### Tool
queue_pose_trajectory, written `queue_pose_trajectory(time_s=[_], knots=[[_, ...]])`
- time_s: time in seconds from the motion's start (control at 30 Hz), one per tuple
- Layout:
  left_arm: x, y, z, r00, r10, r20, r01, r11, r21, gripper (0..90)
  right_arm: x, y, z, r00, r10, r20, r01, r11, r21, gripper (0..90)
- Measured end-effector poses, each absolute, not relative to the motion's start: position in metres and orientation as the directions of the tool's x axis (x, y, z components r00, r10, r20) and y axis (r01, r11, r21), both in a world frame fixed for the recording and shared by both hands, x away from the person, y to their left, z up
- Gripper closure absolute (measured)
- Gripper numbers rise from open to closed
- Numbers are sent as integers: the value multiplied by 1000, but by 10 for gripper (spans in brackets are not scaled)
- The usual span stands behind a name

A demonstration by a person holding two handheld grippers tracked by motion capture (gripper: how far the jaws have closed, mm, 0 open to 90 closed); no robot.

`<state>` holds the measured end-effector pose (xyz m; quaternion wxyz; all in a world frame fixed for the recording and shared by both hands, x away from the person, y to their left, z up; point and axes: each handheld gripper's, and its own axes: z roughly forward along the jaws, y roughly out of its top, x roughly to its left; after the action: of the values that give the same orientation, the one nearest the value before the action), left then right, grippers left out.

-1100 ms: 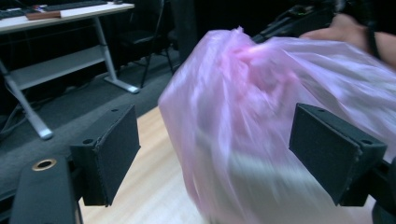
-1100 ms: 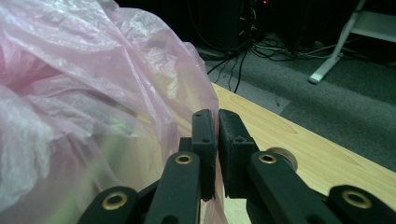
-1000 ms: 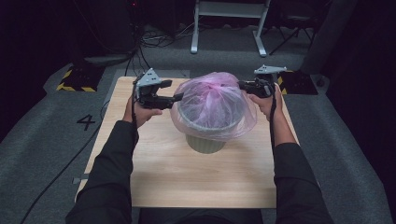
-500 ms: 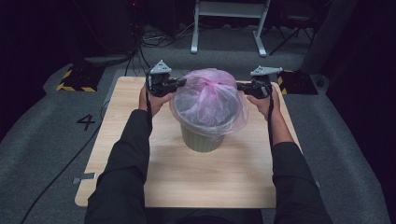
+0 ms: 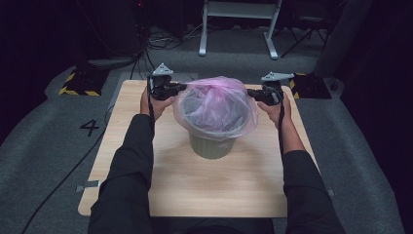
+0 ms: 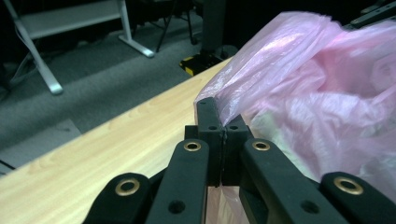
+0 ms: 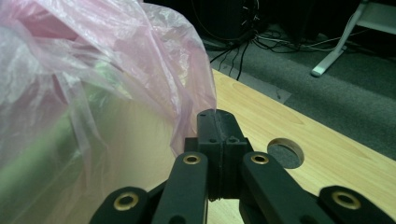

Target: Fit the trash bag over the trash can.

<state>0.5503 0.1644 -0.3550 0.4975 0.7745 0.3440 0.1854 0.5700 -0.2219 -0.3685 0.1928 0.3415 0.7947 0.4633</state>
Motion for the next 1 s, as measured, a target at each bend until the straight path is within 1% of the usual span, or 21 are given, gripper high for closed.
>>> queue_pose_trajectory(time_s=[0.17,0.33,0.47,0.63,0.7,0.73,0.77,0.8,0.83,0.87,0.9,0.93,0.97,1.0], knots=[[562,161,-377,690,715,-114,425,-273,863,898,574,-218,-376,-691,722,28,393,342,854,900],[567,159,-402,703,672,-232,498,-233,836,896,576,-218,-388,-698,710,89,429,315,847,900],[567,152,-414,715,659,-233,523,-285,803,889,576,-217,-400,-696,712,94,454,336,825,900],[564,159,-423,706,651,-277,552,-262,792,852,574,-222,-407,-693,713,107,468,333,818,900],[561,163,-426,700,658,-277,557,-260,789,814,573,-225,-410,-689,715,121,477,321,818,900],[559,167,-428,693,663,-283,558,-246,792,791,572,-227,-412,-689,714,126,483,323,814,900],[557,169,-428,682,675,-280,558,-233,797,729,570,-229,-415,-688,714,130,487,322,812,900],[555,173,-427,660,700,-271,558,-216,801,629,570,-230,-416,-690,712,130,484,321,814,900],[553,178,-426,644,714,-276,563,-197,802,509,568,-233,-417,-692,709,135,481,314,818,900],[549,183,-424,632,725,-274,556,-178,812,429,566,-235,-416,-691,711,131,471,306,828,900],[545,189,-421,618,740,-266,540,-154,827,345,564,-238,-414,-688,714,128,465,298,834,872],[540,195,-418,614,746,-259,530,-145,836,278,562,-242,-412,-681,722,125,460,289,840,805],[536,201,-415,605,758,-243,518,-143,843,261,560,-246,-409,-674,729,122,453,276,848,809],[531,207,-411,604,762,-232,504,-140,852,240,557,-250,-406,-681,722,119,438,273,856,792]])
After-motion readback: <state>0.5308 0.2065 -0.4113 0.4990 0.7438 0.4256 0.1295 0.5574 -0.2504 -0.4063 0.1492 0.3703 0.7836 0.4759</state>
